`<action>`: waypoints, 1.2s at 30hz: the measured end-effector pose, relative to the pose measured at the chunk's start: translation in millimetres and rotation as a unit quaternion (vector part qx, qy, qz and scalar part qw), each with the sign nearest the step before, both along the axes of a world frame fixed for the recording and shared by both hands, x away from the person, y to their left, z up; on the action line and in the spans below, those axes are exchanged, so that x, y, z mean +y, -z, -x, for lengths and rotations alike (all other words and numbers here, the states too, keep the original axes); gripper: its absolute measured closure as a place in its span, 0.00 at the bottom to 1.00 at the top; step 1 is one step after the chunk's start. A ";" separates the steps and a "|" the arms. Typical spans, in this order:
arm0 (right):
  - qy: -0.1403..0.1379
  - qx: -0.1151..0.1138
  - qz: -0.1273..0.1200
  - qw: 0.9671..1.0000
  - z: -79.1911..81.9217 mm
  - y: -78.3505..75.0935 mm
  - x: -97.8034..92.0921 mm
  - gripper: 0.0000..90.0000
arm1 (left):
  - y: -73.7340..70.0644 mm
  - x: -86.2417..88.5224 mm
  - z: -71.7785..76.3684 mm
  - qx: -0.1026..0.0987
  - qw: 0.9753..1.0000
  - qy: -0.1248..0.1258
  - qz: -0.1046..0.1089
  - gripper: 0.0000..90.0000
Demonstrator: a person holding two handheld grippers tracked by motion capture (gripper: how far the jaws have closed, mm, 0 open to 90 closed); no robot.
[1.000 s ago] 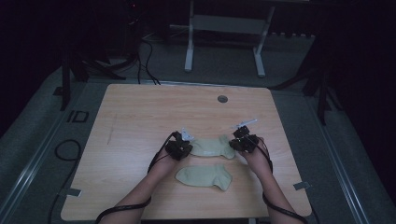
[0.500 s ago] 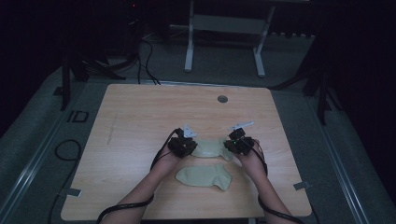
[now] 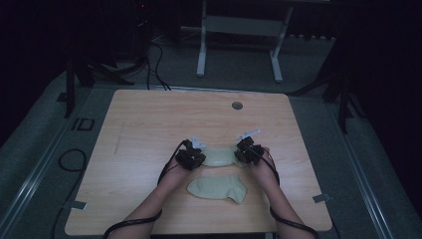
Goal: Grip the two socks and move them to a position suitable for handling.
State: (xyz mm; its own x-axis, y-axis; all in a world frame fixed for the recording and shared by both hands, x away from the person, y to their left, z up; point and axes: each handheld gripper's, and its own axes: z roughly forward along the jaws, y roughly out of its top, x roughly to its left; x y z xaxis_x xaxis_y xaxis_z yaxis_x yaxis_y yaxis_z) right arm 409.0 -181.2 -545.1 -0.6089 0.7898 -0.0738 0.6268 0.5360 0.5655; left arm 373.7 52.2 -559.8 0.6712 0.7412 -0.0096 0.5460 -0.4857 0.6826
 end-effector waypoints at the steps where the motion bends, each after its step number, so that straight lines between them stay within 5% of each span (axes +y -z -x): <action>1: 0.005 0.000 -0.006 1.000 0.6 0.5 0.0 0.89 | 0.1 0.9 0.5 0.000 1.000 -0.002 0.001 0.95; 5: 0.001 -0.004 -0.006 1.000 4.6 1.1 2.2 0.89 | 0.7 3.8 -0.1 0.002 1.000 -0.004 0.007 0.95; 8: -0.001 0.014 -0.009 1.000 3.6 -2.4 3.2 0.79 | -2.9 5.0 1.7 -0.009 1.000 -0.009 0.008 0.95; 10: -0.004 0.008 -0.012 1.000 9.6 -9.0 4.7 0.79 | -10.4 7.2 6.0 -0.015 0.999 -0.009 0.030 0.95; 15: -0.033 -0.013 -0.043 0.998 42.4 -27.8 4.7 0.88 | -29.5 10.1 33.3 -0.038 0.998 0.022 0.046 0.99; 19: -0.055 -0.007 -0.065 0.996 77.7 -33.9 2.2 0.90 | -27.9 9.2 65.5 -0.043 0.997 0.044 0.039 0.99; 25: -0.061 0.000 -0.036 0.998 115.3 -21.5 -6.3 0.96 | -7.3 10.9 93.5 -0.007 0.998 0.065 0.026 0.99; 31: -0.060 0.023 -0.014 0.998 118.8 1.0 -13.8 0.97 | 4.8 10.7 96.0 0.009 0.998 0.056 0.025 0.99; 36: -0.062 0.009 0.003 0.998 116.3 0.9 -16.3 0.97 | 5.4 2.5 97.6 0.002 0.998 0.054 0.023 0.99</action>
State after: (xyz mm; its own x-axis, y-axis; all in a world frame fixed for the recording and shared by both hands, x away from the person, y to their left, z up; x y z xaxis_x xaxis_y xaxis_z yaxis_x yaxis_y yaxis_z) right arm 292.7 -197.5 -546.0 -0.7030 0.7081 -0.0664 0.5662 0.6137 0.5503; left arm 276.1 54.7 -565.1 0.7466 0.6638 -0.0457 0.4957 -0.5091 0.7036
